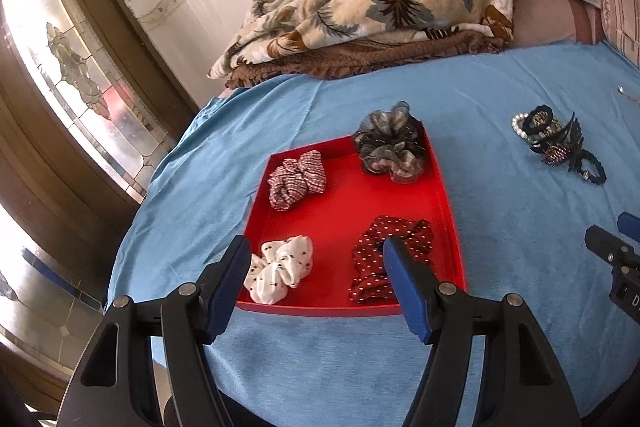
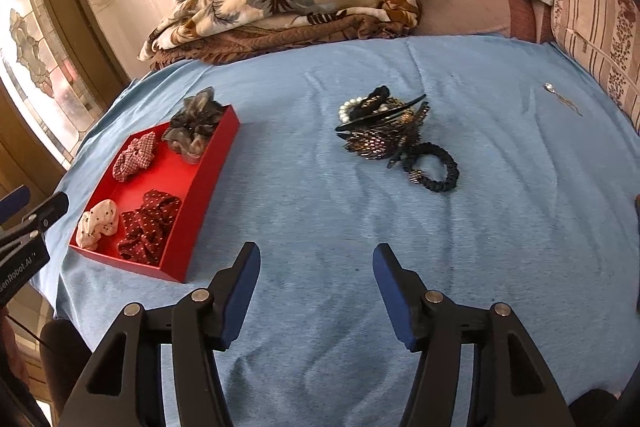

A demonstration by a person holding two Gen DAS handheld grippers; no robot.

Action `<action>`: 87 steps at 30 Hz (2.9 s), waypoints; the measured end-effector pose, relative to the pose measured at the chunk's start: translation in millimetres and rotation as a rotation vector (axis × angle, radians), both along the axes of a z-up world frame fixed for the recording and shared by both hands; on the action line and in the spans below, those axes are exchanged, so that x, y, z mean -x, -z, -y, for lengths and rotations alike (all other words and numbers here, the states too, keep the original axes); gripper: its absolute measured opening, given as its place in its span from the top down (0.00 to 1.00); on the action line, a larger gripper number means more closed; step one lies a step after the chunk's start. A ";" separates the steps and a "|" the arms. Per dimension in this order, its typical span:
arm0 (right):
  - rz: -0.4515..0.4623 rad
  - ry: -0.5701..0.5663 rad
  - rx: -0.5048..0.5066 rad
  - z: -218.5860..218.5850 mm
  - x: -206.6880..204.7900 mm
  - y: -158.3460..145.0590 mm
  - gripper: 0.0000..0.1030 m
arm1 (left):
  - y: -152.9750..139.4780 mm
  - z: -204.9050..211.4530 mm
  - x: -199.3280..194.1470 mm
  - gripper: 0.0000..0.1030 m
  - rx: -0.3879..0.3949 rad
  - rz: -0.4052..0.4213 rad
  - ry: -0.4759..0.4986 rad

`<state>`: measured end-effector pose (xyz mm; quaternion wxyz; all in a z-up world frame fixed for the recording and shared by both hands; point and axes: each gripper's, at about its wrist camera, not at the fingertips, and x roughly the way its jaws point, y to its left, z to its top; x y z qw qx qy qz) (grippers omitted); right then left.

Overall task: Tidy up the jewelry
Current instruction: 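Withdraw both tools from the tray toward the black clips and bracelets, then grasp black hair clip with left tool while right tool grasps black hair tie, then carry clip into red tray with left tool while right tool carries hair tie there, open both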

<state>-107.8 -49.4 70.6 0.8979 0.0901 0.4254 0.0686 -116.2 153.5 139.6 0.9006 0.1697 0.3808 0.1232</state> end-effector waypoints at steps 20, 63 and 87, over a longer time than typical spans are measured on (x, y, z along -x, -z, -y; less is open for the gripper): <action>0.032 0.142 -0.048 110.7 -59.5 -2.8 0.38 | 17.8 68.1 -85.6 0.34 0.345 -0.130 0.226; 0.039 0.044 -0.110 118.3 -87.9 37.0 0.92 | 42.3 152.6 -105.4 0.97 0.490 -0.253 0.554; 0.058 -0.059 -0.075 28.0 1.0 -21.0 0.92 | 19.2 -89.1 -13.4 0.96 0.584 -0.068 0.113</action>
